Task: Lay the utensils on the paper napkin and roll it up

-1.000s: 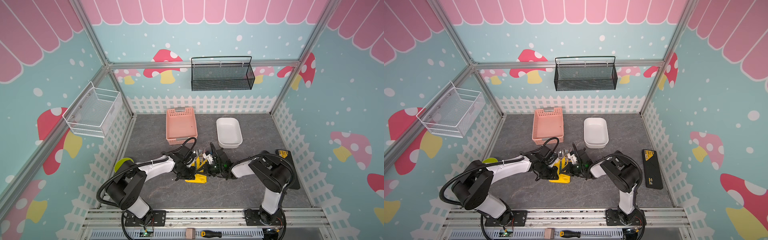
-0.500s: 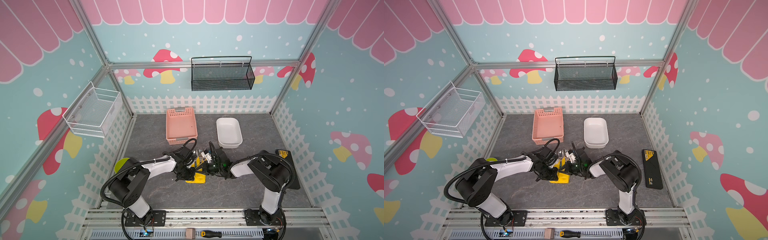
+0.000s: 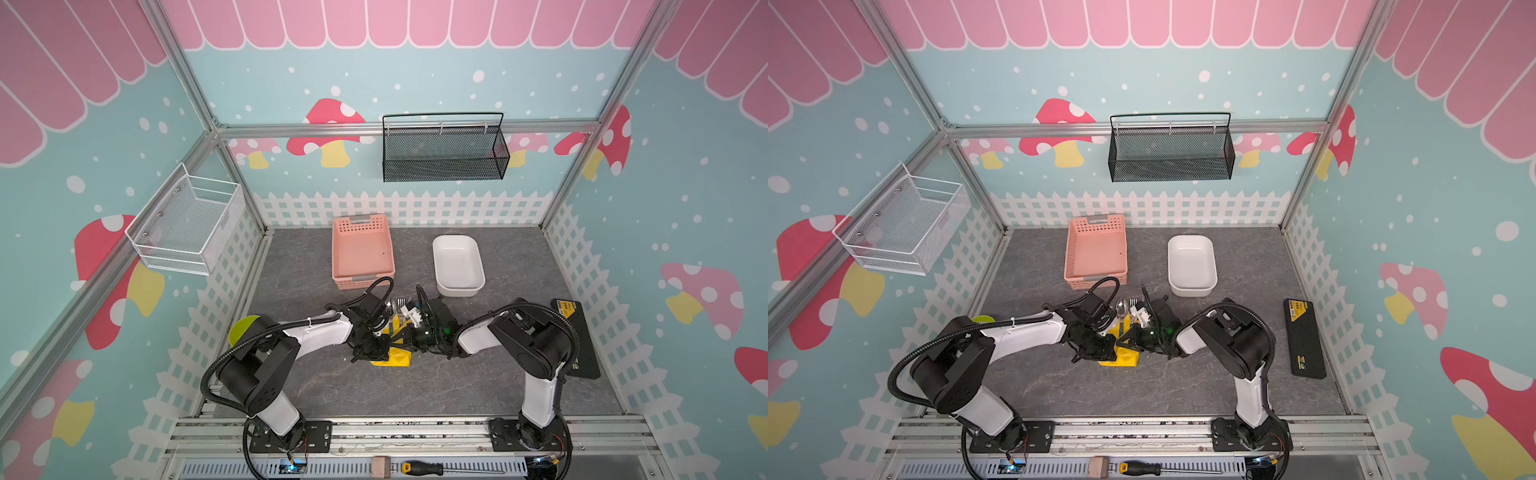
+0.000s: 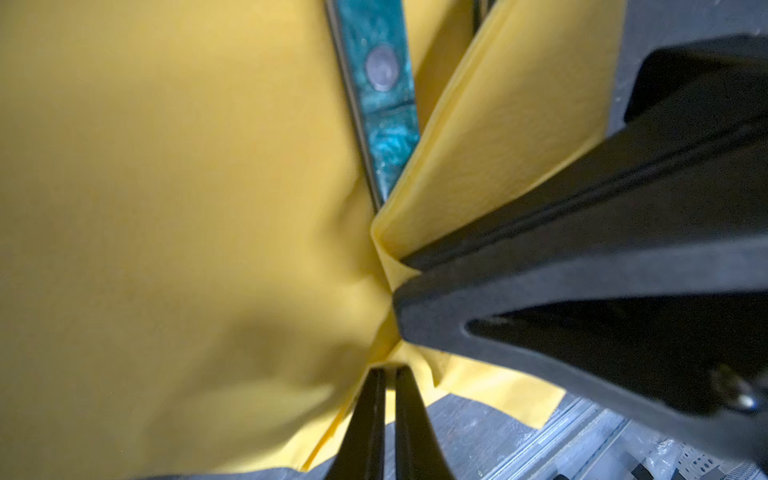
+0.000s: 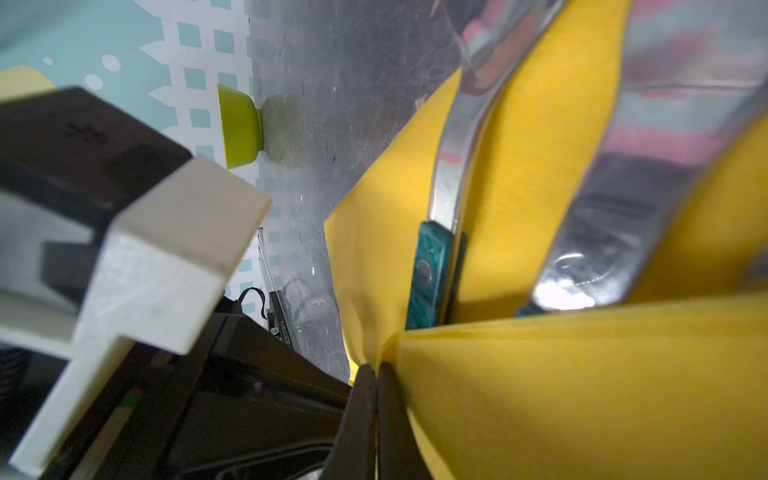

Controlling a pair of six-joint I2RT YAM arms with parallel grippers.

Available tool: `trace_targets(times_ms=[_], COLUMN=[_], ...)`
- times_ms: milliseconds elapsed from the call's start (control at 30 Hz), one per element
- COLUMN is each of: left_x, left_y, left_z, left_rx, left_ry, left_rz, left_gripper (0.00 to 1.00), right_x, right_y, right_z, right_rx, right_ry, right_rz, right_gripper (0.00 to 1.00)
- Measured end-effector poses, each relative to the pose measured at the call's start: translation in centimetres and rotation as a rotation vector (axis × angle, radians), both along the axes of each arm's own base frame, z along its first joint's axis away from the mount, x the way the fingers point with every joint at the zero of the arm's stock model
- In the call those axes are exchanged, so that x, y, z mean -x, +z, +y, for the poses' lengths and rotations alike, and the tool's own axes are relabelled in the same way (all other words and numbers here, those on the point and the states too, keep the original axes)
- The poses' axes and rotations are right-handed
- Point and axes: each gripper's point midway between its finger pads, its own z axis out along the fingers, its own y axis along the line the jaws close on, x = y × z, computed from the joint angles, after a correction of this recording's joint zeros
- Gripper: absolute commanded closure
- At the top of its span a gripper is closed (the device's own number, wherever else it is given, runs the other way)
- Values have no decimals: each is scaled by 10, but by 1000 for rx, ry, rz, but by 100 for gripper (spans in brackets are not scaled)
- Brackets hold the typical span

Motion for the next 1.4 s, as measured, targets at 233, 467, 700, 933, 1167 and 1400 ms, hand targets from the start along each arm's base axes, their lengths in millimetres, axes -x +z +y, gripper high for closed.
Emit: trace_targets(times_ms=[233, 467, 700, 933, 1167, 1400], left_x=[0, -2, -25, -36, -48, -48], left_y=[0, 2, 22, 28, 35, 24], left_z=[0, 1, 24, 31, 17, 13], left_rx=[0, 3, 34, 64, 167, 195], left_ry=[0, 6, 101, 162, 225, 266], left_rz=[0, -5, -62, -66, -64, -30], left_gripper=[89, 89, 87, 80, 72, 70], right_x=[0, -1, -1, -1, -1, -1], right_y=[0, 3, 5, 6, 6, 4], right_z=[0, 1, 3, 3, 3, 3], right_rx=[0, -13, -24, -26, -24, -20], right_ry=[0, 2, 8, 8, 8, 6], right_rz=[-1, -7, -15, -16, -15, -12], right_gripper=[90, 77, 72, 74, 78, 81])
